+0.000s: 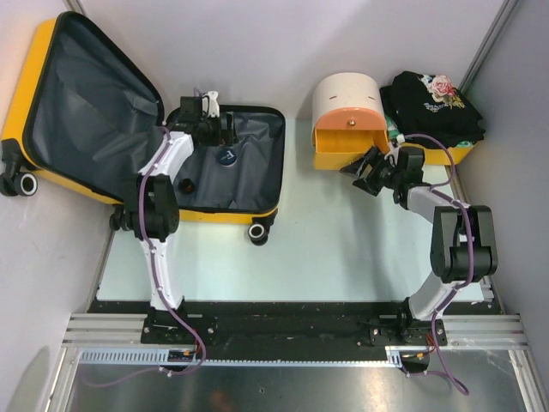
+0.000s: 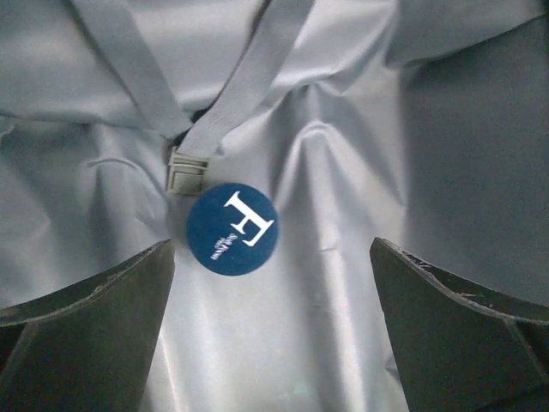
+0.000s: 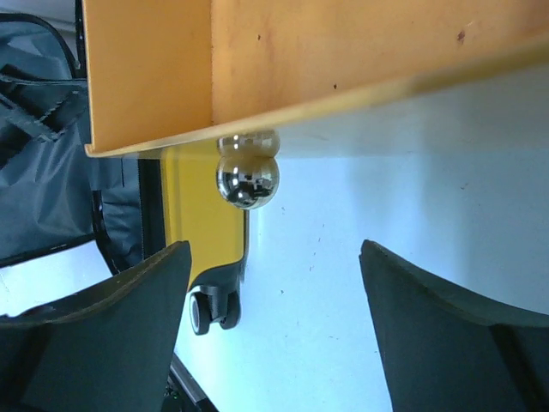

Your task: Open, take out, and arrange the luggage

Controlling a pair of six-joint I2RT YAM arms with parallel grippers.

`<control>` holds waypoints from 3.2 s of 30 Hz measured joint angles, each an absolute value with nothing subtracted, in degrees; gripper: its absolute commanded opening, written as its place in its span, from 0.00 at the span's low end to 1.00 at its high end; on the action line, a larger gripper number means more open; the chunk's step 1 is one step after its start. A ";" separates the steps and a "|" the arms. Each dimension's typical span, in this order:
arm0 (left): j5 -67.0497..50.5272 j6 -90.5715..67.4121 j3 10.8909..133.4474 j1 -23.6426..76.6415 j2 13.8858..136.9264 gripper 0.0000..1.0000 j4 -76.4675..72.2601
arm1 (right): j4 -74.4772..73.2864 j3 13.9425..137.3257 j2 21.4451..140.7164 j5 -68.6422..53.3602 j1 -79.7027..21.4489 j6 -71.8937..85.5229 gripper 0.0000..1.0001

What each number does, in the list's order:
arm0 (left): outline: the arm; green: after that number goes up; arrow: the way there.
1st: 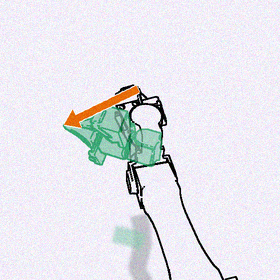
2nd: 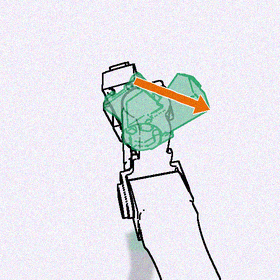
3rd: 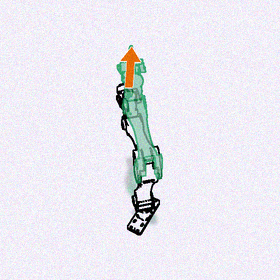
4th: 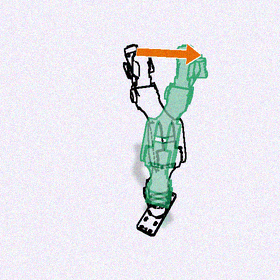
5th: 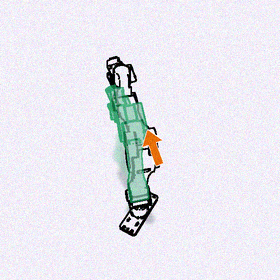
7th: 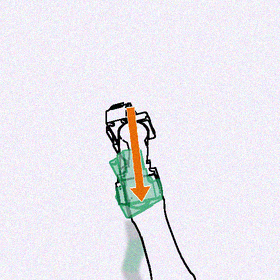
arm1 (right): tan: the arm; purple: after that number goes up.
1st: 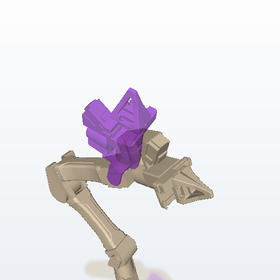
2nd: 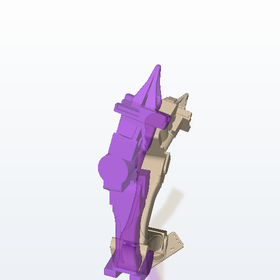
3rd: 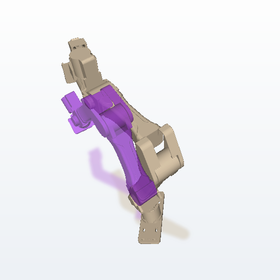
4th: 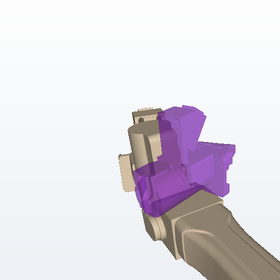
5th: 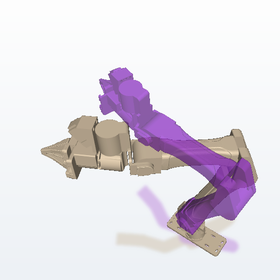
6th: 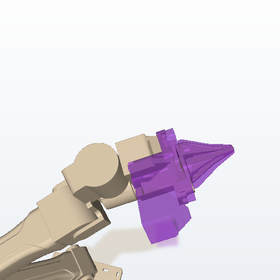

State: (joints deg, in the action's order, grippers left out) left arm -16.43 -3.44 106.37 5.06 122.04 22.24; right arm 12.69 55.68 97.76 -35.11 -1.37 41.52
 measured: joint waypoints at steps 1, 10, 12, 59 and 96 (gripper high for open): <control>-15.77 -2.85 107.15 5.04 123.13 1.00 22.83 | 12.19 55.68 97.30 -35.35 -1.13 41.21 0.85; -12.10 1.08 110.61 5.21 130.52 1.00 26.96 | 6.68 55.72 91.44 -35.62 2.48 33.89 0.89; -11.27 2.09 111.15 5.50 131.79 1.00 27.97 | 5.37 55.90 90.19 -35.31 2.50 31.42 0.89; -49.01 13.85 102.85 11.38 102.54 0.38 34.50 | 11.62 65.10 85.56 -48.75 -11.38 -31.22 1.00; -58.15 20.51 95.11 24.95 101.06 0.33 43.53 | -26.02 73.82 91.79 -66.87 -23.29 -112.07 0.40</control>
State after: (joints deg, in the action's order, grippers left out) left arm -58.15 20.51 95.11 24.95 101.06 43.53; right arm -26.02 73.82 91.79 -66.87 -23.29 -112.07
